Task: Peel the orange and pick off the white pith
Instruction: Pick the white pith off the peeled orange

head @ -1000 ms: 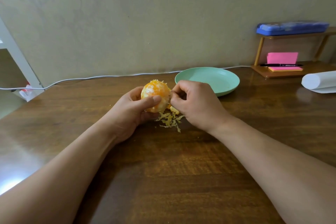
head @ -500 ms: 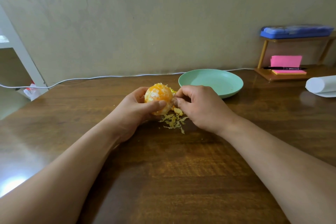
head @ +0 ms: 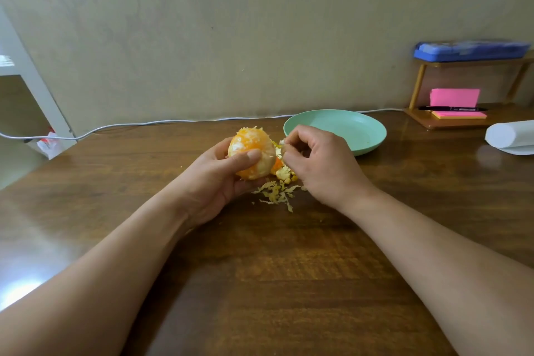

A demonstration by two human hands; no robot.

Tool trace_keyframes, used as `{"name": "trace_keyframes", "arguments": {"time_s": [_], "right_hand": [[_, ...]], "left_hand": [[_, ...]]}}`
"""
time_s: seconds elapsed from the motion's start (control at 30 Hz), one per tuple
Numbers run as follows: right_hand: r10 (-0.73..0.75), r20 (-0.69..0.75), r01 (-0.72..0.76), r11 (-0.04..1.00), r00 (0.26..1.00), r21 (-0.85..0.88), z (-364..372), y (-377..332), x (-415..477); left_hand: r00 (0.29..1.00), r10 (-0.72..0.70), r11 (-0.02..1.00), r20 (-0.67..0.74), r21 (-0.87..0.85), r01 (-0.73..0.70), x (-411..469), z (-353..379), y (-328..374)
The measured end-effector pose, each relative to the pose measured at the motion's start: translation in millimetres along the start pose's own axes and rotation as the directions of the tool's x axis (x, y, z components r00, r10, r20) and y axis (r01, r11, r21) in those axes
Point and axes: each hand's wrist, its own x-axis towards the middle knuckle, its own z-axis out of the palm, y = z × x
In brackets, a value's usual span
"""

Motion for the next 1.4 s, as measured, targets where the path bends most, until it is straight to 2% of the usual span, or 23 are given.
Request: {"name": "trace_keyframes", "arguments": {"time_s": [0.17, 0.37, 0.53, 0.73, 0.87, 1.07, 1.2, 1.3, 1.4], "right_hand": [[0.068, 0.072, -0.068, 0.998, 0.995, 0.004, 1.5, -4.8, 1.6], [0.146, 0.109, -0.147, 0.989, 0.983, 0.003, 1.7, -6.3, 3.1], [0.145, 0.121, -0.140, 0.989, 0.982, -0.048, 2.5, -7.5, 2.0], [0.109, 0.059, -0.105, 0.992, 0.992, -0.067, 3.9, -7.7, 0.7], [0.096, 0.041, -0.095, 0.995, 0.995, -0.041, 4.1, -5.6, -0.1], [0.111, 0.120, -0.119, 0.991, 0.987, 0.061, -0.7, -2.0, 3.1], [0.057, 0.139, -0.055, 0.998, 0.989, -0.018, -1.2, -3.4, 2.0], [0.007, 0.154, 0.013, 0.991, 0.988, -0.130, -1.7, -3.4, 1.9], [-0.029, 0.167, 0.062, 0.978, 0.986, -0.199, -2.7, -4.0, 1.6]], "left_hand": [[0.999, 0.009, 0.999, -0.040, 0.044, -0.007, 1.4, -4.3, 0.0], [0.995, 0.020, 0.981, -0.098, 0.195, 0.000, 1.6, -4.0, -0.7], [0.987, 0.106, 0.922, -0.120, 0.384, -0.052, -2.2, 2.7, 0.2], [0.981, 0.147, 0.913, -0.127, 0.400, -0.085, -4.7, 9.2, 0.1], [0.988, 0.093, 0.937, -0.123, 0.346, -0.046, -4.0, 8.3, 0.3], [0.989, 0.070, 0.973, -0.132, 0.227, -0.039, -1.6, 1.5, 1.3], [0.987, 0.099, 0.950, -0.125, 0.308, -0.057, -3.7, 1.4, 1.7], [0.982, 0.141, 0.890, -0.125, 0.450, -0.071, -5.2, 1.3, 2.2], [0.981, 0.159, 0.858, -0.114, 0.508, -0.080, -6.3, 2.3, 2.2]]}}
